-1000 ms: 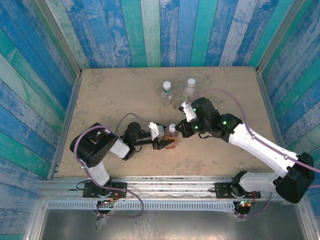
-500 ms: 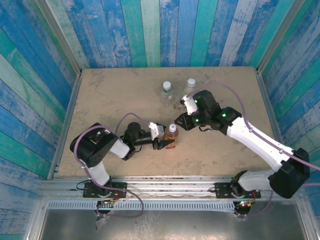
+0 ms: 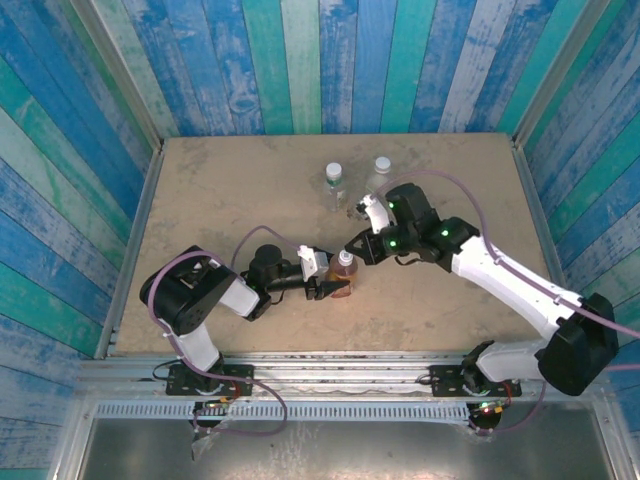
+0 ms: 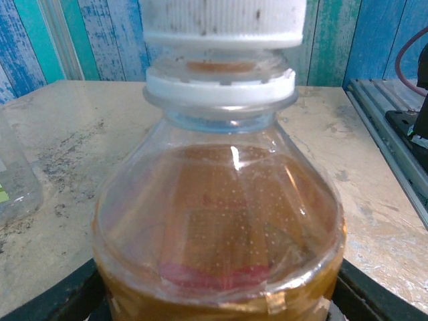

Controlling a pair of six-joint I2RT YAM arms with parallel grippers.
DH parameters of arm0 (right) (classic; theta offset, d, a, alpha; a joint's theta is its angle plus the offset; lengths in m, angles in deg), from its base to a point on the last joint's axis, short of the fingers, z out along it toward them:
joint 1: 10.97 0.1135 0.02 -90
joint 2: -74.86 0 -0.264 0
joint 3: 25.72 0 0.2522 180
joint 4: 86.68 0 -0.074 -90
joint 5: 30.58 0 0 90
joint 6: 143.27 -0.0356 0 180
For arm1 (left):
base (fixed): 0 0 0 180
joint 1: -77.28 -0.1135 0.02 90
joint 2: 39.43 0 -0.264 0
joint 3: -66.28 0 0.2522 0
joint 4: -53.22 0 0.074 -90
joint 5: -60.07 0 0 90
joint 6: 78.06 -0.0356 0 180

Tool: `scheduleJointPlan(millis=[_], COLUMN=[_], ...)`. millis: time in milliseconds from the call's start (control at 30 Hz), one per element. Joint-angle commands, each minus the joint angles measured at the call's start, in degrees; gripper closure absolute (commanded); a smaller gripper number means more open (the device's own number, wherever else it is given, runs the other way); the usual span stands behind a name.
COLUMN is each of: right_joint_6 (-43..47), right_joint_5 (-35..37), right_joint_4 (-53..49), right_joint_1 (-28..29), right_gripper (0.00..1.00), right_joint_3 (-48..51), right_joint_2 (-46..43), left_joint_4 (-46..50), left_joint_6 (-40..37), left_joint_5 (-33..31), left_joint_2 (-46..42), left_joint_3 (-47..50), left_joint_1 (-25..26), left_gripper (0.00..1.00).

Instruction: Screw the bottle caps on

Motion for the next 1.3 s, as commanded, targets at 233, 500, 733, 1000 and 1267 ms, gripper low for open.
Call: scheduleJointPlan(millis=[233,500,733,1000,1267], right_joint_6=[-1.71,-0.38,0.89,-1.44,-3.05], right_joint_5=[-2.8,-0.1,-2.68,-8.24,-10.85], right_joint_4=[-3.56,-1.68,-1.29,-0.13,0.38], right_joint_1=[0.4,-0.78,-1.24,-1.25,-1.24], right_gripper=[0.88,0.78,0.78,0.85,0.86], right_joint_3=[4.9,-0.68,-3.68,3.02,7.85], right_joint_2=[-5.77,-2.36,2.91,-0.7,-5.02], left_joint_4=[6.56,6.89,6.77,6.79,6.94], left_joint_6=[-0.07,-0.2,-0.28,-0.21,-0.11], left_joint_5=[-0.58,-0.49,-0.4,-0.5,-0.61], left_joint_2=[-0.01,-0.1,-0.21,-0.08,-0.29], left_joint_3=[0.35,0.2,0.34,0.26,0.12], left_joint_1=[0.27,0.27,0.27,0.25,0.27], left_gripper=[0.34,0.34,0.34,0.34,0.34])
